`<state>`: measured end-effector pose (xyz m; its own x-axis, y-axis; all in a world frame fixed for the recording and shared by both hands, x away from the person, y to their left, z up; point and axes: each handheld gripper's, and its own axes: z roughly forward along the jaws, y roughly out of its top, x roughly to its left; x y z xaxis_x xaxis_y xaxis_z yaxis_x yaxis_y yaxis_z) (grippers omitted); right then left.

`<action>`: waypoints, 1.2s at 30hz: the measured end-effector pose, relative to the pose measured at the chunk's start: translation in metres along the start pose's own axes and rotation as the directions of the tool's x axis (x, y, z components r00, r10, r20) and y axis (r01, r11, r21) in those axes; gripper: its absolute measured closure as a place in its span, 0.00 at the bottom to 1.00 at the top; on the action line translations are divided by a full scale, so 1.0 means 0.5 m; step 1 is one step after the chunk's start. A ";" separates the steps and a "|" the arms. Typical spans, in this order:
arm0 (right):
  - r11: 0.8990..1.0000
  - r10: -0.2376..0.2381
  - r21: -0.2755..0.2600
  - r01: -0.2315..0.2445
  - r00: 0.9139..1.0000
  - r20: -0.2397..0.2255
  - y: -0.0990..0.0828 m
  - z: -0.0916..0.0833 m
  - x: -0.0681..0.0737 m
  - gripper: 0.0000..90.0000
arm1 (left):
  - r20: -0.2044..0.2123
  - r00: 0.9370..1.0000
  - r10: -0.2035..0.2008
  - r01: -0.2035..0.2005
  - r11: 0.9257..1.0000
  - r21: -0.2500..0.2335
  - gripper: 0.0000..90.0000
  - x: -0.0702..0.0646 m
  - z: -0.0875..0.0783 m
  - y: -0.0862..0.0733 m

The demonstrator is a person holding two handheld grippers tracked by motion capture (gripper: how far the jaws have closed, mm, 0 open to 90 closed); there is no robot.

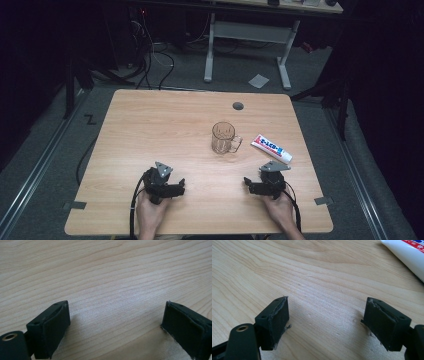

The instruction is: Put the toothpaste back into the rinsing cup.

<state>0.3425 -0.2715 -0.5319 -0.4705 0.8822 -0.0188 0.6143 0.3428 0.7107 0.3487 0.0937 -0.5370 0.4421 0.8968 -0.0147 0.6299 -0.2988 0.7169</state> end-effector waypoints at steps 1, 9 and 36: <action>1.000 0.000 -0.001 0.000 1.000 0.003 0.000 0.000 0.000 0.22 | 0.001 1.000 0.001 -0.001 1.000 0.000 0.09 0.000 0.000 0.000; 1.000 0.004 -0.001 -0.004 1.000 0.006 0.000 0.000 0.001 0.22 | 0.007 1.000 0.005 -0.005 1.000 -0.002 0.09 -0.002 0.000 0.000; 0.998 0.066 -0.016 -0.066 0.997 0.026 -0.010 -0.013 -0.008 0.32 | 0.008 1.000 0.006 -0.006 1.000 -0.003 0.09 -0.003 0.000 0.000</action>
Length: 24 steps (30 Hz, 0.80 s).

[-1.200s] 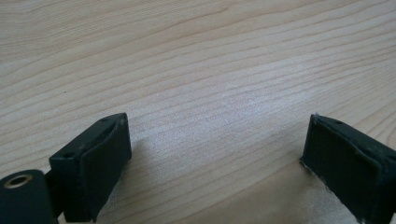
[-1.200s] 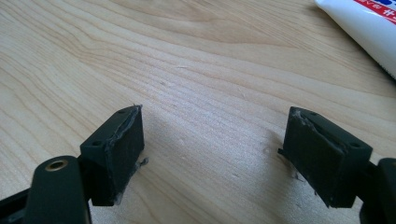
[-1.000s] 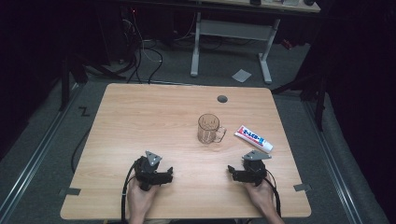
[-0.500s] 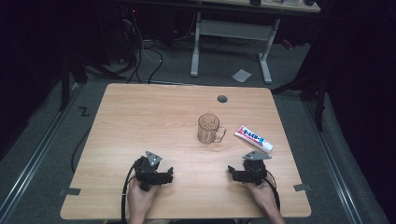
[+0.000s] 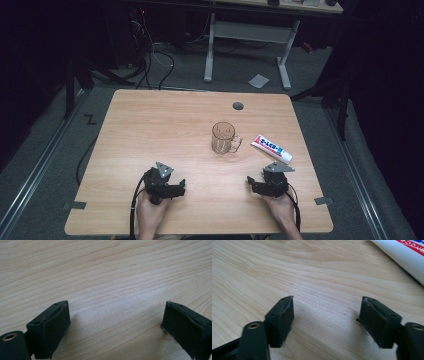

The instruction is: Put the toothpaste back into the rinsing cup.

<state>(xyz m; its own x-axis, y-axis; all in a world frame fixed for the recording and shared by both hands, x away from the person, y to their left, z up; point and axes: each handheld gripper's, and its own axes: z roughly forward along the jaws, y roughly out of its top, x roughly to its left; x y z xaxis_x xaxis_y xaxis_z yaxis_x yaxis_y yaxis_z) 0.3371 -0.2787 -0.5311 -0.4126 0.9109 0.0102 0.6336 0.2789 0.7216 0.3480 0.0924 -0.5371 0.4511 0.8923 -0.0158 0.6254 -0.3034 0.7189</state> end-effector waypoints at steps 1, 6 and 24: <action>1.000 0.008 -0.007 -0.008 1.000 -0.010 -0.001 -0.002 -0.003 0.34 | 0.000 1.000 0.000 0.000 1.000 0.000 0.09 0.000 0.000 0.000; 0.998 0.013 -0.058 -0.014 1.000 -0.016 -0.006 -0.018 -0.008 0.41 | 0.000 1.000 0.000 0.000 1.000 0.000 0.09 0.000 0.000 0.000; 0.989 0.003 -0.145 -0.010 0.999 -0.049 -0.014 -0.071 -0.031 0.50 | 0.000 1.000 -0.001 0.001 1.000 0.000 0.09 0.000 0.000 0.000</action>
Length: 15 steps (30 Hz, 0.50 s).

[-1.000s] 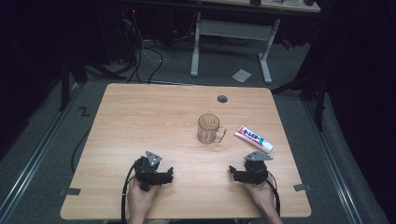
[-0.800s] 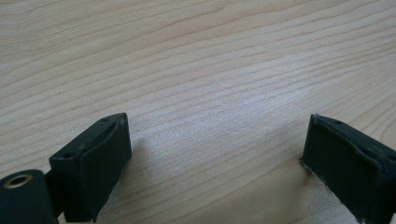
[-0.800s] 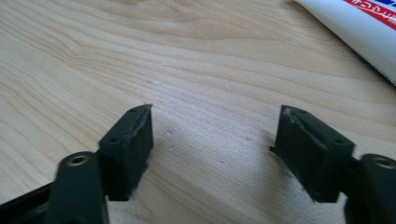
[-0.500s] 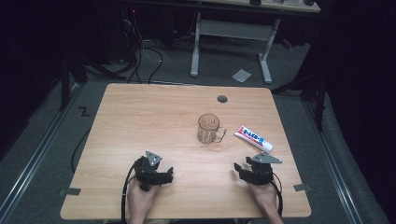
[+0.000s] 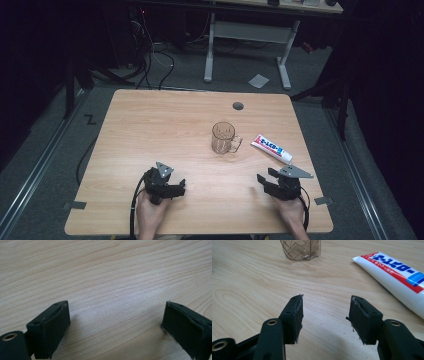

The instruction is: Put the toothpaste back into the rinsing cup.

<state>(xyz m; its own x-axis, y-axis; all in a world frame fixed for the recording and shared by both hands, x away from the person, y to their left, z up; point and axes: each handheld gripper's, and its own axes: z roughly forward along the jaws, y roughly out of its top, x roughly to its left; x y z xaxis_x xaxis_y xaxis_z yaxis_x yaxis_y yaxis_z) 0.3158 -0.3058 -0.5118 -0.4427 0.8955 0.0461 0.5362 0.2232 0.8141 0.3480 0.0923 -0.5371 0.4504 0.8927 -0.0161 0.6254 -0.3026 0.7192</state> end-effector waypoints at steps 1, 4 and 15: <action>1.000 -0.001 -0.004 0.001 1.000 -0.001 0.001 -0.002 -0.002 0.50 | 0.000 1.000 0.000 0.000 1.000 0.000 0.09 0.000 0.000 0.000; 1.000 0.002 -0.010 -0.002 1.000 0.007 0.004 -0.010 -0.011 0.50 | 0.000 1.000 0.000 0.000 1.000 0.000 0.09 0.000 0.000 0.000; 1.000 0.024 -0.017 -0.023 0.999 0.044 0.024 -0.026 -0.053 0.47 | -0.001 1.000 -0.001 0.001 1.000 0.000 0.09 0.000 0.000 0.000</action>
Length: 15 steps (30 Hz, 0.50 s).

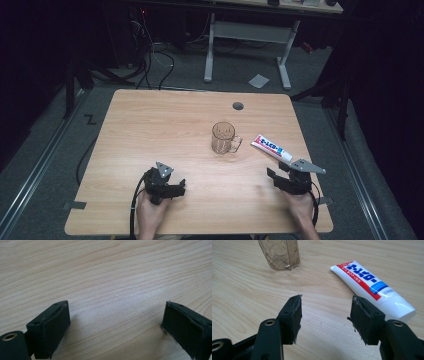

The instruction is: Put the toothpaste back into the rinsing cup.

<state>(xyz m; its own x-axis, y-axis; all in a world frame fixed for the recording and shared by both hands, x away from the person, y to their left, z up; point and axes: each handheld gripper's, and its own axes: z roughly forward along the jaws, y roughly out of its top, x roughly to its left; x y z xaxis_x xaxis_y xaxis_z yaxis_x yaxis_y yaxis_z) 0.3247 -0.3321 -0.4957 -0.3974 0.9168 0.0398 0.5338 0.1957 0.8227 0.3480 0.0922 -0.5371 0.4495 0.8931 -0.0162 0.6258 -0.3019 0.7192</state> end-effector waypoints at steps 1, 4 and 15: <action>1.000 0.000 0.000 0.000 1.000 0.000 0.000 0.000 0.000 0.47 | 0.000 1.000 0.000 0.000 1.000 0.000 0.09 0.000 0.000 0.000; 1.000 -0.019 -0.013 0.019 1.000 -0.010 0.019 -0.004 -0.002 0.47 | 0.000 1.000 0.000 0.000 1.000 0.000 0.09 0.000 0.000 0.000; 1.000 -0.006 0.025 0.005 1.000 0.014 0.046 0.002 -0.032 0.47 | 0.000 1.000 0.000 0.000 1.000 0.000 0.09 0.000 0.000 0.000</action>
<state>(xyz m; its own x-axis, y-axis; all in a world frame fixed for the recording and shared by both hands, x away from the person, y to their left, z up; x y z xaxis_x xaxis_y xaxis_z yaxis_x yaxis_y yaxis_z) 0.3441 -0.3417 -0.4780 -0.3898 0.9205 0.0271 0.5501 0.2091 0.8085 0.3480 0.0921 -0.5371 0.4490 0.8934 -0.0162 0.6259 -0.3015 0.7193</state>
